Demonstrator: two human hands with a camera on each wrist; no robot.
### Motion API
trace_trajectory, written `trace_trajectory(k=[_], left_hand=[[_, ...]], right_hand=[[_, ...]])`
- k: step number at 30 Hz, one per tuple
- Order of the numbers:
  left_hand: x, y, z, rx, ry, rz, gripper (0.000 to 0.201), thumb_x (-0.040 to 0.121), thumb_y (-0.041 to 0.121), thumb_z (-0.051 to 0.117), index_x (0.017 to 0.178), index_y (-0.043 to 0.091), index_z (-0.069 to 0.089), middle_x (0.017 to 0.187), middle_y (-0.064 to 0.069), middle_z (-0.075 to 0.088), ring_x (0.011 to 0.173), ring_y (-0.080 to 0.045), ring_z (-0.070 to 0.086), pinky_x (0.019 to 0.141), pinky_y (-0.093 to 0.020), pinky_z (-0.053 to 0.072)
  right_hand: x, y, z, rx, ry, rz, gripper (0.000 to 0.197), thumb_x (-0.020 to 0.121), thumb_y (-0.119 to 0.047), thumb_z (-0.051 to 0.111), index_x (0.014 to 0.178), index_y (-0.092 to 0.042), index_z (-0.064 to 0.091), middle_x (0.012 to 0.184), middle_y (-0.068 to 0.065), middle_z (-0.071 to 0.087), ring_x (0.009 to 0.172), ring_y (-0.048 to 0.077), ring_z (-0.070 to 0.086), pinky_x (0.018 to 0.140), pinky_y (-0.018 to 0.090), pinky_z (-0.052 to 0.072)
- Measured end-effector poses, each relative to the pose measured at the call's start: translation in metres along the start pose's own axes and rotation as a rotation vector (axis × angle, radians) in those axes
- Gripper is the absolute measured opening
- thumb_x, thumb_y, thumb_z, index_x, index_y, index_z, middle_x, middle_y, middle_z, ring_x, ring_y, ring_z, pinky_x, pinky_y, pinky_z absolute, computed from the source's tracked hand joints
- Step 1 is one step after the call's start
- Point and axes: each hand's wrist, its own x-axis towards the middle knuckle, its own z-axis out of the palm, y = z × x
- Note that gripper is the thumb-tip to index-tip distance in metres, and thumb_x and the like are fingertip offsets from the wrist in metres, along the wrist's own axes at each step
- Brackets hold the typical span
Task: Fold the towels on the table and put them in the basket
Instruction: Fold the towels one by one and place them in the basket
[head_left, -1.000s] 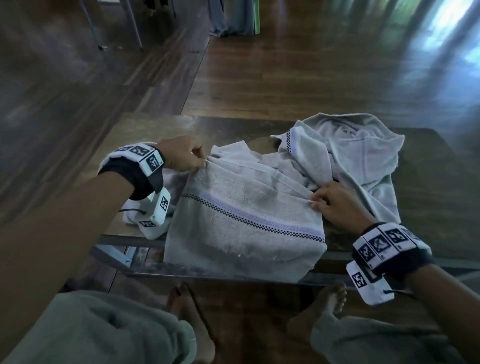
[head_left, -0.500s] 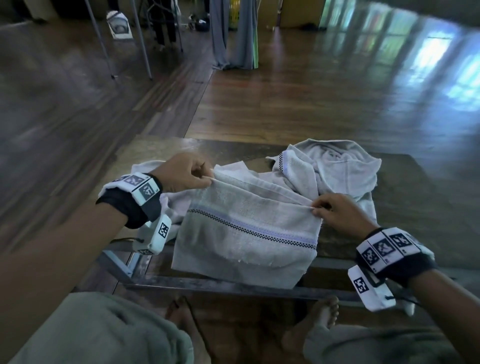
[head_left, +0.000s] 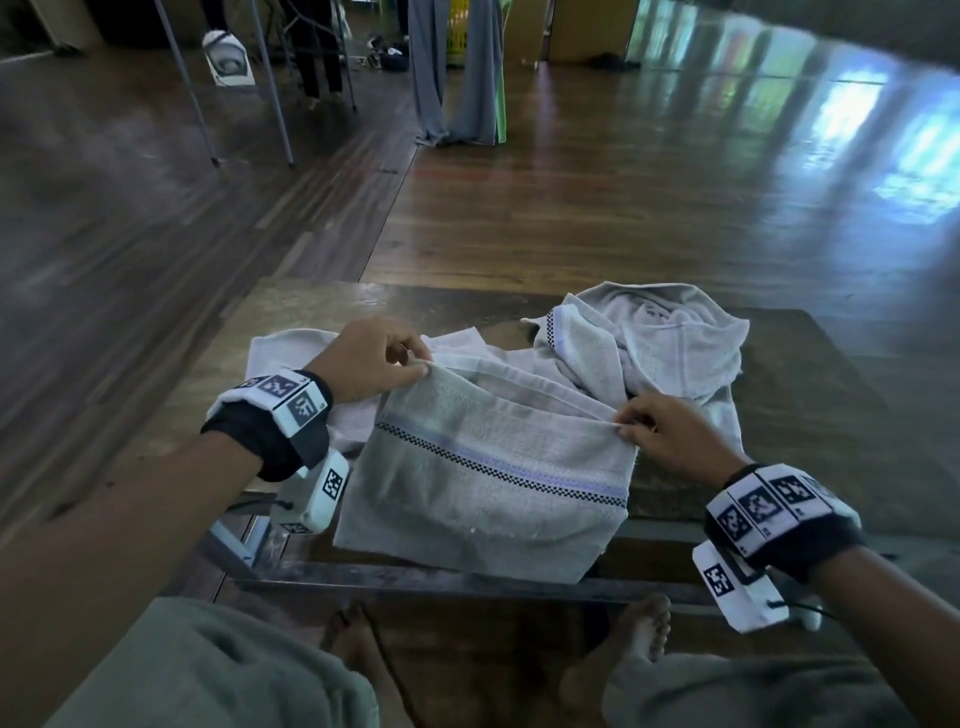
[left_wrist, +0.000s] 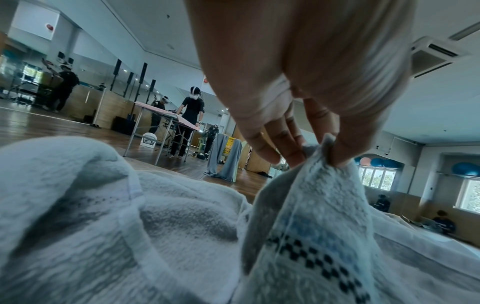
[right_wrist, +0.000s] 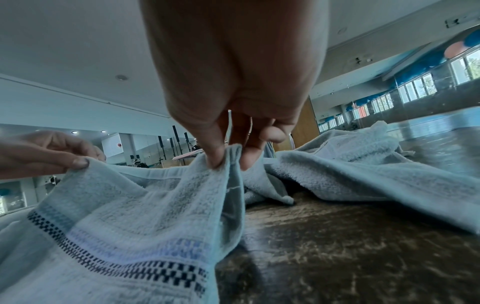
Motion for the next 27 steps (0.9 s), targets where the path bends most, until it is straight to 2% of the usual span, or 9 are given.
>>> trace_trajectory(k=[4,8,9,13,16,19,21,23,27], left_hand=[[0.005,0.003,-0.001,0.077,0.023,-0.023,0.019,0.076,0.009,0.070,0.068,0.026,0.063,0.073,-0.002,0.067,0.064,-0.011,0.056,0.063,-0.017,0.043],[0.003,0.000,-0.010,0.112,-0.005,-0.019,0.007,0.074,0.010,0.071,0.075,0.016,0.070,0.078,-0.006,0.071,0.074,-0.022,0.065,0.075,-0.038,0.055],[0.001,0.001,-0.012,0.126,0.003,-0.016,0.005,0.075,0.010,0.072,0.076,0.015,0.070,0.079,-0.005,0.071,0.074,-0.020,0.065,0.076,-0.037,0.055],[-0.011,0.010,-0.025,0.115,0.054,0.014,0.005,0.077,0.009,0.071,0.082,0.011,0.070,0.082,-0.003,0.072,0.071,-0.001,0.062,0.070,-0.010,0.049],[-0.029,0.025,-0.040,0.101,0.086,0.059,0.004,0.079,0.006,0.070,0.081,0.009,0.068,0.079,-0.002,0.070,0.083,-0.008,0.060,0.068,-0.010,0.045],[-0.050,0.038,-0.058,0.064,0.107,0.145,0.017,0.078,0.005,0.071,0.078,0.020,0.064,0.073,0.016,0.067,0.078,-0.005,0.062,0.065,-0.006,0.046],[-0.057,0.041,-0.067,0.042,0.101,0.135,0.018,0.080,0.009,0.071,0.080,0.026,0.063,0.083,0.027,0.066,0.079,0.001,0.064,0.069,-0.005,0.046],[-0.070,0.048,-0.074,0.020,0.111,0.121,0.012,0.080,0.012,0.071,0.083,0.021,0.064,0.088,0.019,0.068,0.081,-0.005,0.066,0.073,-0.010,0.050],[-0.078,0.065,-0.085,0.047,0.119,0.125,0.020,0.081,0.011,0.070,0.100,0.011,0.065,0.087,-0.003,0.068,0.080,-0.017,0.066,0.078,-0.026,0.054]], right_hand=[[-0.003,0.004,-0.005,0.020,0.004,-0.008,0.008,0.085,-0.014,0.063,0.089,-0.017,0.069,0.082,-0.002,0.063,0.074,0.013,0.056,0.065,0.021,0.041],[-0.011,0.003,-0.016,0.014,0.028,0.030,0.008,0.086,-0.012,0.062,0.091,-0.012,0.068,0.078,0.003,0.064,0.069,0.012,0.055,0.061,0.017,0.038],[-0.013,0.002,-0.021,0.015,0.044,0.036,0.008,0.086,-0.011,0.062,0.090,-0.011,0.069,0.078,0.005,0.065,0.070,0.013,0.056,0.061,0.016,0.039],[-0.021,-0.006,-0.041,-0.008,0.115,0.014,0.008,0.084,-0.008,0.063,0.088,-0.009,0.070,0.074,-0.001,0.063,0.067,0.007,0.053,0.061,0.013,0.036],[-0.030,-0.015,-0.062,-0.012,0.144,-0.031,0.007,0.084,-0.008,0.064,0.085,-0.014,0.069,0.077,0.002,0.067,0.071,0.014,0.058,0.062,0.015,0.040],[-0.046,-0.029,-0.085,0.009,0.158,-0.096,0.013,0.084,-0.005,0.064,0.088,-0.018,0.062,0.075,-0.001,0.063,0.070,0.009,0.056,0.062,0.010,0.041],[-0.052,-0.035,-0.097,0.027,0.158,-0.111,0.019,0.084,-0.004,0.063,0.099,-0.015,0.061,0.076,0.000,0.062,0.070,0.006,0.056,0.063,0.006,0.041],[-0.061,-0.044,-0.110,-0.049,0.142,-0.135,0.021,0.085,-0.007,0.063,0.105,-0.013,0.064,0.080,-0.003,0.063,0.073,0.010,0.057,0.063,0.007,0.040],[-0.063,-0.060,-0.138,-0.201,0.093,-0.161,0.010,0.086,-0.010,0.062,0.093,-0.011,0.069,0.085,-0.004,0.065,0.081,0.015,0.061,0.063,0.014,0.038]])
